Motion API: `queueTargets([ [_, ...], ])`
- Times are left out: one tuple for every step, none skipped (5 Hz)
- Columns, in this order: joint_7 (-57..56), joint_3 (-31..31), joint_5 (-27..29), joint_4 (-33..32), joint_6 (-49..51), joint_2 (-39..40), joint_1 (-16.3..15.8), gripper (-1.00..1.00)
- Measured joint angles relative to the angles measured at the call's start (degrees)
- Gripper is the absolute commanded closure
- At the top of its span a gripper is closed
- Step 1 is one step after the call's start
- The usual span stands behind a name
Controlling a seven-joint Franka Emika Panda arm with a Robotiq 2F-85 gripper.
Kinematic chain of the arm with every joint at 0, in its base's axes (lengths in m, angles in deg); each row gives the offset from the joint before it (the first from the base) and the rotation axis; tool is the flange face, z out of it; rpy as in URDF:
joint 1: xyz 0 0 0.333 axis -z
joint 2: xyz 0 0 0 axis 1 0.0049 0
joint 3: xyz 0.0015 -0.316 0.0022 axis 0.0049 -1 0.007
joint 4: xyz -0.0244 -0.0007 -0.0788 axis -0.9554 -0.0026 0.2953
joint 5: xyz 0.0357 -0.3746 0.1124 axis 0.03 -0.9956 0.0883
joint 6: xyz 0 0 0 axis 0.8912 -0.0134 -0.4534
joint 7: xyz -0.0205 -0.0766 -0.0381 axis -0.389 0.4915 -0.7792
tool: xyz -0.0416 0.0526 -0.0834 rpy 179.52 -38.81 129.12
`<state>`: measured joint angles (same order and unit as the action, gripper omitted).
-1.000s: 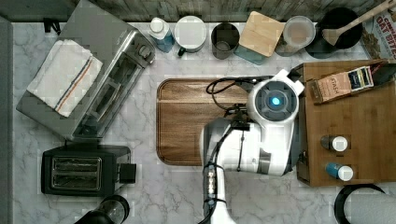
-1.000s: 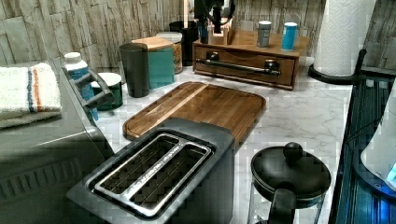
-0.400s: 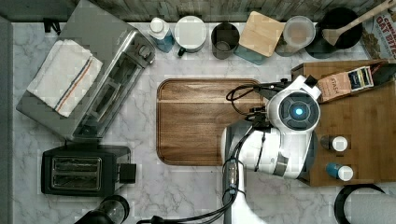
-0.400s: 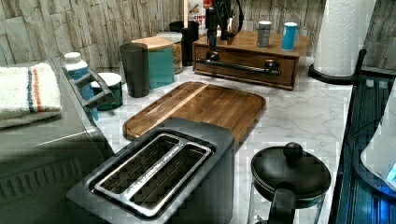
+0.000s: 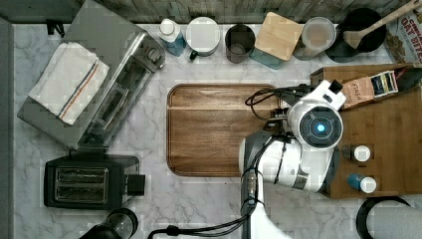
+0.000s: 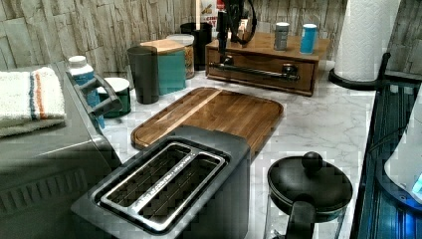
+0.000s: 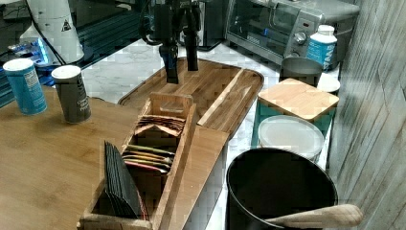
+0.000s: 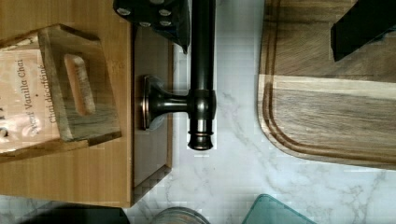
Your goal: Open the drawer.
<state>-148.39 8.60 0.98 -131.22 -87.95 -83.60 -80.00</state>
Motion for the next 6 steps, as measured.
queueTargets([
  [0.0,-0.4,-0.01,-0.56,-0.03,0.57,0.85,-1.0],
  [0.0,-1.57,-0.01,-0.67,-2.07,2.54,1.23,-1.0],
  [0.06,-2.62,-1.15,-1.45,-2.21,3.65,1.23,-1.0],
  [0.22,-2.74,-1.28,-3.02,-2.52,3.57,1.15,-1.0],
  [2.24,-2.8,-1.8,-3.92,-2.52,3.58,0.92,-1.0],
  [3.19,-2.73,-1.9,-4.36,-2.55,4.16,1.09,-1.0],
])
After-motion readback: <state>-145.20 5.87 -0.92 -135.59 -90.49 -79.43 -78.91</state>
